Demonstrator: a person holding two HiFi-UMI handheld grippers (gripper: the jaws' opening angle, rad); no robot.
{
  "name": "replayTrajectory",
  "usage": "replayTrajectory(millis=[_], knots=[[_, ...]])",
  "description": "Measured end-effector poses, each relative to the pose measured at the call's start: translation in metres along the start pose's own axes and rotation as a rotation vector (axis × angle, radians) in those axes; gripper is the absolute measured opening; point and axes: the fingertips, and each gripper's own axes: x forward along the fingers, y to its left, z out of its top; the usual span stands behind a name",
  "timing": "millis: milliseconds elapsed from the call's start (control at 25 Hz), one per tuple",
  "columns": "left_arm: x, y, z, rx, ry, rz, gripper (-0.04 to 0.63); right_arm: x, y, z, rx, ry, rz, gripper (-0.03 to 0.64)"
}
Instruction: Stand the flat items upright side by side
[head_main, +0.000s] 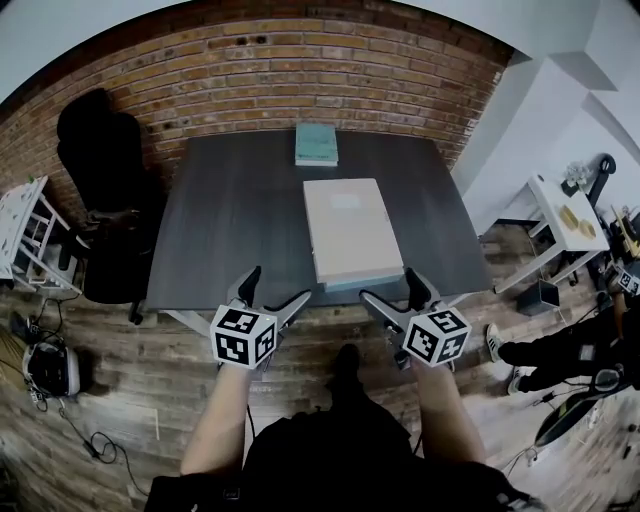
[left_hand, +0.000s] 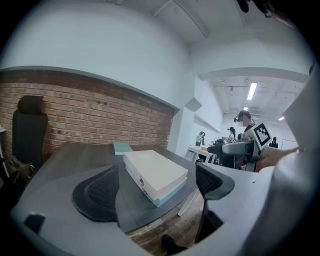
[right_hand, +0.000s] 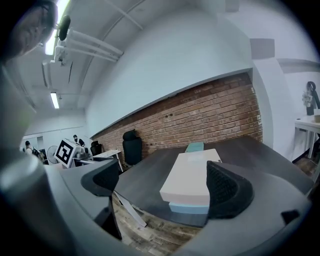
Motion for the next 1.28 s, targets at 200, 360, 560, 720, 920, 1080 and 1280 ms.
replayTrajectory(millis=[200,360,560,720,920,1080,1280], knots=[[0.063,0.012,0.007,-0.022,0.042,0.02,0.497,0.038,-0.056,0.009,0.024,0.032,0.021,0.54],[0.113,0.018,0.012,-0.045,0.085,0.041,0.497,0.067,-0.107,0.017,0.053,0.068,0.051,0.54],[0.156,0.034,0.022,-0.074,0.13,0.094,0.497,0.107,-0.157,0.032,0.063,0.104,0.102,0.54],[0.176,0.041,0.02,-0.098,0.15,0.108,0.497,0.134,-0.167,0.023,0.088,0.161,0.146,0.539],[0.189,0.05,-0.004,-0.123,0.208,0.058,0.497,0.147,-0.16,0.009,0.101,0.211,0.128,0.534],[0.196,0.056,-0.021,-0.129,0.242,0.014,0.497,0.147,-0.165,-0.001,0.109,0.246,0.064,0.531],[0.21,0.054,-0.046,-0.149,0.296,-0.026,0.497,0.147,-0.174,-0.025,0.116,0.319,0.035,0.529]])
